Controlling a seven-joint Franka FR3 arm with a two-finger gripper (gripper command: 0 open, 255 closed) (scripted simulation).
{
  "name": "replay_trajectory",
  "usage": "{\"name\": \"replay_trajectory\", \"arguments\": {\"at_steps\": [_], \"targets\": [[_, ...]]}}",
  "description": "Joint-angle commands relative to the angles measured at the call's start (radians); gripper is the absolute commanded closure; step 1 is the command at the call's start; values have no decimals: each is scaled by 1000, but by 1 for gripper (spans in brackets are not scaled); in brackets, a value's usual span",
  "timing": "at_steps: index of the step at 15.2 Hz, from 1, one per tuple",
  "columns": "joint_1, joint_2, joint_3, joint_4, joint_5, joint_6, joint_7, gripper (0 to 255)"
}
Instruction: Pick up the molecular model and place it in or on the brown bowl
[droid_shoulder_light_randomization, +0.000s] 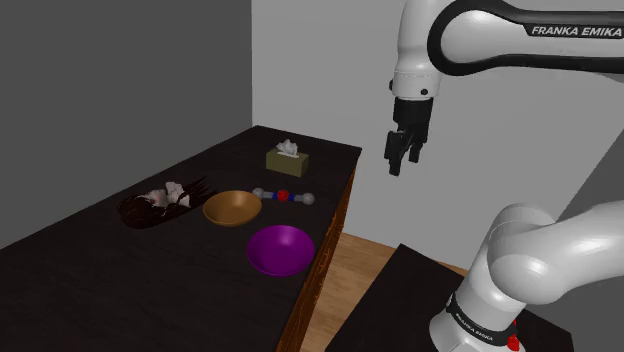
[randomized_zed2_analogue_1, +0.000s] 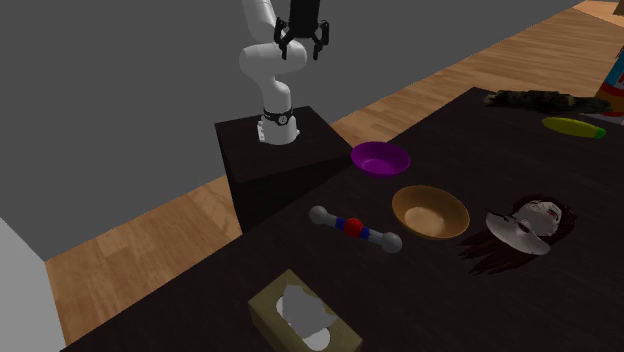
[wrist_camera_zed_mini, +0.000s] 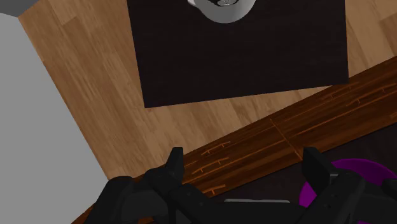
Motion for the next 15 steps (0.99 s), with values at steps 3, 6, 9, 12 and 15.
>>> {"name": "replay_trajectory", "arguments": {"at_steps": [3, 6, 9, 12, 15], "targets": [[1, 45, -21, -18, -16, 75, -37, 0], [4, 123, -52, -32, -35, 188, -92, 0], [7, 213, -81, -32, -49, 297, -145, 0], [12, 313, -107, -18, -57, 402, -199, 0], [19, 419, -131, 9, -57, 499, -253, 0]]}}
